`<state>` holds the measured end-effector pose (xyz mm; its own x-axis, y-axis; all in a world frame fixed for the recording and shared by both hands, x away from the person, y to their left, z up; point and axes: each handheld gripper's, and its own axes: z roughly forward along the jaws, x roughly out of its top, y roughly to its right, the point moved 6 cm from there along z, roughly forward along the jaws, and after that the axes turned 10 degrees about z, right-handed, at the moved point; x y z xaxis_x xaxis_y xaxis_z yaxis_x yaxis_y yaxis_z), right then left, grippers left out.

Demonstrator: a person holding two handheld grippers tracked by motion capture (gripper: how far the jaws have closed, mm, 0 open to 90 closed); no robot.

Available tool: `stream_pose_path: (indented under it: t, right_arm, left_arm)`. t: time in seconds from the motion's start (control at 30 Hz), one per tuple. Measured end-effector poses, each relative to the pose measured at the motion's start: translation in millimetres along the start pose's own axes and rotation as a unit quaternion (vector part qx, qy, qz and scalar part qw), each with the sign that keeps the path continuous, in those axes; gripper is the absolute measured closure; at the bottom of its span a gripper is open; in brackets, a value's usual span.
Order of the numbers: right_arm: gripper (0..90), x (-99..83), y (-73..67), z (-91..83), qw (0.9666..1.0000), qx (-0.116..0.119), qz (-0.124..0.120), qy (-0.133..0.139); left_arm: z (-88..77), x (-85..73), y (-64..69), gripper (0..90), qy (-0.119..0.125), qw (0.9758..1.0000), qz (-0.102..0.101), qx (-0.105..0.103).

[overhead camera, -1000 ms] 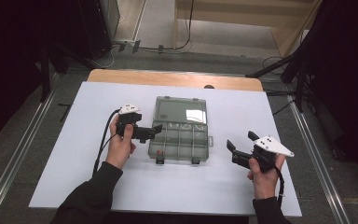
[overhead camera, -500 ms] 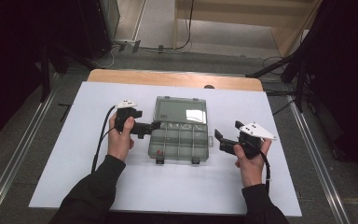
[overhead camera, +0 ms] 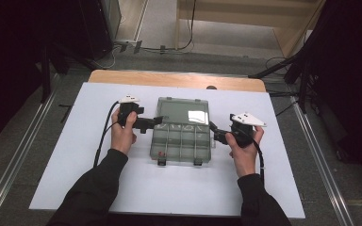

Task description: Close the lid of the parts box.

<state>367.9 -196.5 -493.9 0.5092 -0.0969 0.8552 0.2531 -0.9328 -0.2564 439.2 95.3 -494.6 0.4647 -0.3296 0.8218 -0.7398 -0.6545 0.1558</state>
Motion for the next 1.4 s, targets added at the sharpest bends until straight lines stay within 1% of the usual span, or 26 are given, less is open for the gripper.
stream_pose_path:
  t: [0.03, 0.17, 0.2, 0.23, 0.27, 0.37, 0.47, 0.5, 0.53, 0.57, 0.6, 0.63, 0.7, 0.77, 0.83, 0.93, 0.97, 1.03, 1.07, 1.1, 1.13, 1.17, 1.2, 1.27, 1.33, 1.4]
  right_arm:
    - [13.5, 1.1, 0.7, 3.1, 1.0000, 0.000, 0.001, -0.003]
    - [11.8, 3.4, 1.2, 16.0, 0.9999, 0.003, 0.003, -0.016]
    - [7.9, 4.0, 0.5, 19.3, 0.9997, 0.005, 0.007, -0.021]
    - [3.1, 4.5, 0.3, 22.7, 0.9996, 0.011, 0.003, -0.027]
    - [1.1, 4.9, -0.1, 25.2, 0.9994, 0.014, 0.004, -0.033]
    - [0.0, 7.1, 0.3, 31.9, 0.9992, 0.017, 0.007, -0.035]
    - [0.0, 7.9, 1.9, 39.1, 0.9987, 0.019, 0.015, -0.045]
    - [0.0, 8.1, 2.4, 41.5, 0.9984, 0.019, 0.018, -0.049]
    - [0.0, 9.1, 4.2, 44.6, 0.9984, 0.012, 0.022, -0.050]
    - [0.0, 9.4, 4.5, 46.0, 0.9982, 0.014, 0.026, -0.053]
    - [0.0, 9.9, 5.3, 47.5, 0.9979, 0.014, 0.031, -0.055]
    - [0.0, 10.5, 7.0, 49.3, 0.9979, 0.012, 0.032, -0.055]
    - [0.0, 10.4, 8.7, 53.5, 0.9974, 0.011, 0.041, -0.058]
    - [0.0, 8.6, 10.7, 58.7, 0.9970, 0.009, 0.042, -0.065]
    - [0.0, 6.1, 11.3, 63.2, 0.9964, 0.012, 0.045, -0.071]
    - [0.0, 4.3, 9.5, 67.9, 0.9951, 0.030, 0.052, -0.079]
    - [0.2, 4.7, 8.7, 68.9, 0.9950, 0.035, 0.052, -0.078]
    - [4.3, 5.0, 8.9, 72.1, 0.9951, 0.029, 0.050, -0.080]
    - [5.9, 4.8, 8.9, 73.2, 0.9949, 0.030, 0.052, -0.081]
    - [8.1, 4.6, 9.2, 74.9, 0.9945, 0.031, 0.056, -0.083]
    - [10.7, 3.8, 10.1, 76.6, 0.9939, 0.032, 0.059, -0.087]
    - [13.8, 2.9, 10.5, 78.2, 0.9931, 0.033, 0.067, -0.091]
    - [14.5, 1.7, 11.5, 79.6, 0.9925, 0.034, 0.068, -0.096]
    - [20.6, -0.7, 13.1, 81.8, 0.9910, 0.032, 0.077, -0.105]
    - [26.1, -2.3, 16.1, 83.5, 0.9893, 0.027, 0.089, -0.112]
    - [31.2, -2.6, 18.8, 84.2, 0.9875, 0.037, 0.103, -0.113]
  left_arm:
    - [1.6, 0.5, -1.6, 0.0, -0.001, 1.0000, 0.000, 0.000]
    - [5.6, 3.1, -6.5, 0.0, 0.002, 0.9999, -0.012, -0.008]
    - [6.9, 3.1, -8.2, 0.0, 0.003, 0.9999, -0.015, -0.007]
    - [8.1, 2.7, -9.7, 0.0, -0.001, 0.9998, -0.018, -0.006]
    - [9.7, 2.2, -10.8, 0.0, -0.003, 0.9998, -0.021, -0.006]
    - [14.8, 1.1, -13.0, 0.0, -0.011, 0.9997, -0.021, -0.004]
    - [19.6, 1.7, -14.5, 0.0, -0.013, 0.9997, -0.020, -0.003]
    - [20.8, 1.9, -15.0, 0.0, -0.016, 0.9996, -0.021, -0.004]
    - [21.9, 2.0, -15.3, 0.0, -0.017, 0.9996, -0.022, -0.003]
    - [22.9, 1.6, -15.9, 0.0, -0.019, 0.9996, -0.020, -0.004]
    - [24.3, 1.6, -16.0, 0.0, -0.018, 0.9996, -0.023, -0.006]
    - [25.5, 1.1, -16.3, 0.0, -0.019, 0.9996, -0.021, -0.006]
    - [28.2, 0.2, -16.2, 0.0, -0.022, 0.9995, -0.022, -0.007]
    - [30.4, -0.3, -16.2, 0.0, -0.022, 0.9994, -0.023, -0.011]
    - [32.1, -0.2, -16.7, 0.0, -0.021, 0.9994, -0.024, -0.012]
    - [35.2, -0.2, -18.3, 0.0, -0.024, 0.9992, -0.027, -0.015]
    - [36.1, 0.0, -18.8, 0.0, -0.028, 0.9990, -0.032, -0.014]
    - [37.4, 0.8, -20.9, 0.0, -0.026, 0.9985, -0.044, -0.018]
    - [38.0, 1.6, -22.5, 1.4, -0.023, 0.9983, -0.052, -0.013]
    - [38.1, 1.9, -23.4, 5.3, -0.024, 0.9978, -0.061, -0.011]
    - [38.6, 1.6, -24.9, 7.3, -0.026, 0.9976, -0.064, -0.010]
    - [39.1, 1.5, -26.3, 10.2, -0.027, 0.9970, -0.073, -0.006]
    - [39.5, 0.7, -27.7, 13.7, -0.032, 0.9965, -0.077, -0.007]
    - [41.7, -1.4, -29.8, 15.6, -0.039, 0.9962, -0.078, 0.001]
    - [43.3, -3.5, -31.6, 18.9, -0.047, 0.9955, -0.082, 0.003]
    - [44.9, -4.8, -32.7, 21.9, -0.051, 0.9950, -0.086, -0.003]
